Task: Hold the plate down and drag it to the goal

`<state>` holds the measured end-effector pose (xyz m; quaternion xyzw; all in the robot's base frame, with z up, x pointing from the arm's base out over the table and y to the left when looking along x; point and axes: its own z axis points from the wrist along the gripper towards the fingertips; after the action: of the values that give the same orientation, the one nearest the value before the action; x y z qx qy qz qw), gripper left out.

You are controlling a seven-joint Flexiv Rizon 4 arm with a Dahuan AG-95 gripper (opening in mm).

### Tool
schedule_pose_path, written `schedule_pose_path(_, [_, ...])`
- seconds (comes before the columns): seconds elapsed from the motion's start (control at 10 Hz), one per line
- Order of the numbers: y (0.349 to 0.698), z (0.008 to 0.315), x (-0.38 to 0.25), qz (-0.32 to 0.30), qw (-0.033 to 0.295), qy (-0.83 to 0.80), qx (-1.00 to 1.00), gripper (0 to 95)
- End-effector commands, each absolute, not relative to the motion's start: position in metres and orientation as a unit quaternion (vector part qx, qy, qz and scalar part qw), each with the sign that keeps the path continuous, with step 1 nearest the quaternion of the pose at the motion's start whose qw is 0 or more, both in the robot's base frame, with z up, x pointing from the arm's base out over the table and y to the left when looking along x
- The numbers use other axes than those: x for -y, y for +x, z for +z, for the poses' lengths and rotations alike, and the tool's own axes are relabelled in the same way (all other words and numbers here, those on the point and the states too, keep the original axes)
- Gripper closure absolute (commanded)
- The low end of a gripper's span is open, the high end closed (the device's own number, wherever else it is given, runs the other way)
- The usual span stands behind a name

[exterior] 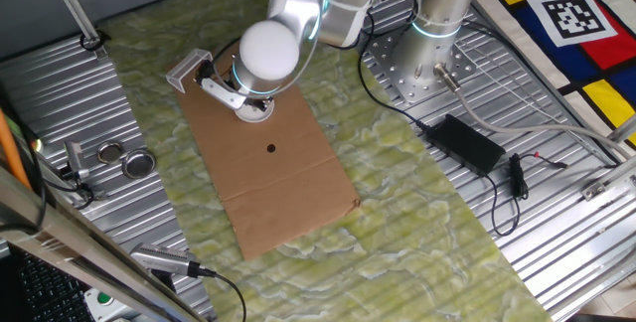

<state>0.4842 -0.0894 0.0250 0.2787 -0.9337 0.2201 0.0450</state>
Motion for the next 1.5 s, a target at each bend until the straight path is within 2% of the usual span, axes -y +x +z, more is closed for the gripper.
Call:
schedule_pose_path(0.1, [0.486,0.027,0.092,0.22,0.045,0.282,0.933,95.0])
schedule_pose_path(1.5, [0.506,0.026,0.121,0.214,0.047,0.308,0.926,95.0])
